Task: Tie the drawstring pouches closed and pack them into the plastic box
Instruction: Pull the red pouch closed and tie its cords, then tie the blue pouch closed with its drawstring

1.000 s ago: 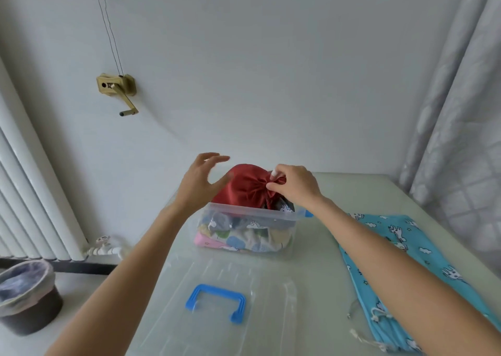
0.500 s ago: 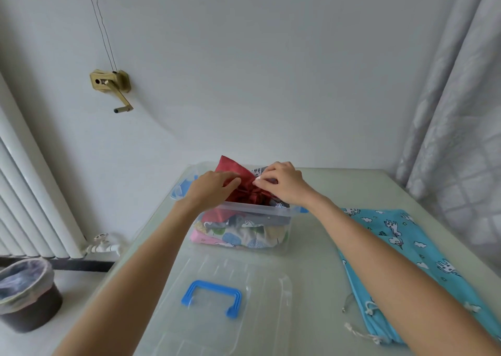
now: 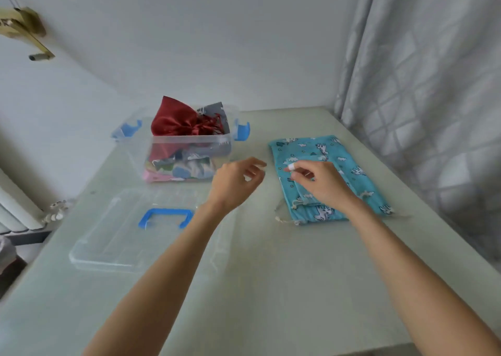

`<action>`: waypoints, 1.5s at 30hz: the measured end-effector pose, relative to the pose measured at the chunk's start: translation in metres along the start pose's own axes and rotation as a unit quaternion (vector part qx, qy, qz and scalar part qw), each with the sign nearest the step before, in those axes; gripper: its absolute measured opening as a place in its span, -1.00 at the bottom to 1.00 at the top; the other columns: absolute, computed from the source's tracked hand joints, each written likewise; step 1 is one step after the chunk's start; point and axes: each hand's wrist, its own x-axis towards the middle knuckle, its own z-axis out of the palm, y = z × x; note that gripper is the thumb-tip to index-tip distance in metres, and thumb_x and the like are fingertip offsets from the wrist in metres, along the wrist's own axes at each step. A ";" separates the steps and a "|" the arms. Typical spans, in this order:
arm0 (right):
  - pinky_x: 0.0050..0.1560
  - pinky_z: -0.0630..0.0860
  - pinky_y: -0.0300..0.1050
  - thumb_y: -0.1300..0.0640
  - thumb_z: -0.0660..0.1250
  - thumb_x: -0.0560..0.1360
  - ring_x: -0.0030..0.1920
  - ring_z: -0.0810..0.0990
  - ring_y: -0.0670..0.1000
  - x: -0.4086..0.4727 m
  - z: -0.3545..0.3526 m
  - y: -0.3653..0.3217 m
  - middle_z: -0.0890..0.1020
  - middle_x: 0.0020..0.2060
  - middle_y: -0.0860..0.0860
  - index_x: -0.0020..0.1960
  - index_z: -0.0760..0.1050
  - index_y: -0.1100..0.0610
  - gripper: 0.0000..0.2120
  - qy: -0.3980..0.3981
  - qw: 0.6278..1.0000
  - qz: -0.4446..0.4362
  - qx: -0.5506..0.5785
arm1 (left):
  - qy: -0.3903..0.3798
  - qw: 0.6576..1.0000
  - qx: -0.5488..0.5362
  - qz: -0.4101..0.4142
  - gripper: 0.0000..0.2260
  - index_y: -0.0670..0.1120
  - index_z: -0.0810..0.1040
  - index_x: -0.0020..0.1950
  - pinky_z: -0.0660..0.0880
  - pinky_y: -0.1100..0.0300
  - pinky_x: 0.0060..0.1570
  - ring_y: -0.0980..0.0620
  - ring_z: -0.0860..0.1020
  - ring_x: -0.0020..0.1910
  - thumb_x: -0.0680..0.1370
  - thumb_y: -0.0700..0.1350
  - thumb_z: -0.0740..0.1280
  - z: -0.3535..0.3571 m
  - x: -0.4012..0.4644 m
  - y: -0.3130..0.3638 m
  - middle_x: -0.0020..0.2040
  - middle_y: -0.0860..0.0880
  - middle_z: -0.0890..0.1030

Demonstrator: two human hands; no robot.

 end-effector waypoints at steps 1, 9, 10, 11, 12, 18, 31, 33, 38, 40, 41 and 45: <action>0.01 0.53 -0.13 0.20 0.33 0.51 -0.08 0.62 -0.04 -0.016 -0.004 0.015 0.68 -0.05 -0.01 0.07 0.62 0.12 -0.84 0.003 1.000 0.013 -0.017 | -0.027 1.000 -0.003 -0.007 -0.84 0.06 0.61 0.05 0.56 0.14 -0.05 0.20 0.58 -0.19 0.49 -0.05 0.33 0.017 -0.010 0.005 -0.17 0.16 0.62; -0.03 0.30 -0.20 0.30 0.29 0.48 0.16 0.47 0.16 -0.067 -0.043 0.097 0.56 0.13 0.14 0.19 0.54 0.17 -0.71 0.082 0.978 0.136 -0.135 | -0.109 0.990 0.076 -0.044 -0.70 0.00 0.53 0.21 0.40 0.19 -0.04 -0.02 0.52 0.05 0.49 -0.04 0.37 0.095 -0.016 0.034 0.12 -0.04 0.58; -0.02 0.32 -0.18 0.31 0.28 0.49 0.17 0.45 0.16 -0.065 -0.045 0.100 0.56 0.15 0.13 0.21 0.53 0.16 -0.69 0.082 0.976 0.143 -0.143 | -0.118 0.988 0.087 -0.053 -0.70 0.00 0.53 0.21 0.40 0.20 -0.06 -0.04 0.53 0.04 0.48 -0.06 0.37 0.097 -0.014 0.032 0.12 -0.05 0.58; -0.01 0.33 -0.16 0.32 0.27 0.49 0.18 0.44 0.16 -0.063 -0.048 0.103 0.56 0.16 0.12 0.23 0.51 0.15 -0.67 0.076 0.975 0.147 -0.149 | -0.123 0.986 0.086 -0.066 -0.72 -0.01 0.55 0.19 0.40 0.21 -0.07 -0.03 0.55 0.01 0.48 -0.07 0.38 0.098 -0.012 0.032 0.10 -0.06 0.59; 0.00 0.35 -0.15 0.32 0.26 0.49 0.19 0.44 0.16 -0.061 -0.050 0.107 0.57 0.16 0.11 0.25 0.50 0.14 -0.65 0.066 0.975 0.147 -0.152 | -0.122 0.986 0.074 -0.082 -0.75 -0.02 0.57 0.15 0.42 0.24 -0.10 -0.01 0.57 -0.03 0.48 -0.08 0.39 0.099 -0.011 0.031 0.06 -0.05 0.61; -0.12 0.30 -0.18 0.26 0.35 0.48 0.03 0.48 0.15 -0.059 -0.047 0.124 0.66 -0.03 0.06 0.16 0.57 0.14 -0.74 0.081 0.982 0.111 -0.127 | -0.079 0.991 0.005 -0.111 -0.83 -0.07 0.63 0.05 0.39 0.39 -0.29 0.10 0.54 -0.21 0.47 -0.12 0.42 0.094 -0.016 0.019 -0.07 -0.02 0.66; -0.19 0.26 -0.11 0.15 0.23 0.56 -0.14 0.38 0.07 -0.064 -0.046 0.127 0.57 -0.23 0.11 -0.13 0.50 0.24 -0.82 0.172 0.971 0.126 -0.113 | 0.118 0.991 -0.020 -0.065 -0.91 -0.14 0.60 -0.07 0.45 0.37 -0.25 0.06 0.54 -0.26 0.54 -0.23 0.30 0.078 -0.022 0.001 -0.15 -0.02 0.61; -0.25 0.22 -0.10 0.10 0.22 0.57 -0.27 0.36 0.06 -0.059 -0.045 0.119 0.44 -0.39 0.03 -0.27 0.38 0.20 -0.72 0.168 0.976 0.117 -0.078 | 0.107 0.979 -0.122 -0.121 -0.92 -0.13 0.54 -0.06 0.56 0.22 -0.19 0.08 0.55 -0.24 0.57 -0.23 0.26 0.081 -0.020 0.008 -0.17 0.00 0.57; -0.35 0.29 -0.36 0.01 0.28 0.54 -0.45 0.39 -0.19 -0.039 -0.052 0.083 0.42 -0.48 -0.12 -0.32 0.46 0.19 -0.66 0.173 0.971 0.115 0.119 | 0.138 0.841 -0.482 -0.204 -0.92 -0.04 0.50 -0.10 0.46 0.17 0.15 0.09 0.56 -0.03 0.57 -0.19 0.26 0.086 -0.014 0.033 -0.15 0.01 0.61; -0.15 0.38 -0.48 0.00 0.32 0.51 -0.25 0.53 -0.30 -0.026 -0.052 0.070 0.58 -0.31 -0.12 -0.30 0.50 0.11 -0.73 0.173 0.941 0.154 0.247 | 0.156 0.765 -0.585 -0.219 -0.90 -0.06 0.46 -0.08 0.44 0.13 0.22 0.08 0.59 -0.01 0.58 -0.22 0.21 0.086 -0.003 0.041 -0.20 0.04 0.62; -0.02 0.41 -0.42 0.01 0.34 0.50 -0.12 0.58 -0.25 -0.020 -0.050 0.067 0.62 -0.22 -0.07 -0.28 0.51 0.11 -0.76 0.179 0.912 0.170 0.329 | 0.167 0.723 -0.632 -0.224 -0.90 -0.08 0.45 -0.06 0.43 0.11 0.24 0.06 0.60 0.01 0.58 -0.25 0.19 0.085 0.003 0.045 -0.20 0.03 0.61; 0.13 0.49 -0.09 0.04 0.20 0.58 0.10 0.62 0.02 -0.020 -0.033 0.072 0.66 0.02 0.08 -0.17 0.43 0.12 -0.80 0.188 0.690 0.182 0.675 | 0.194 0.556 -0.777 -0.222 -0.88 -0.13 0.43 0.01 0.48 0.04 0.19 -0.01 0.65 -0.08 0.58 -0.28 0.13 0.086 0.015 0.049 -0.15 -0.07 0.50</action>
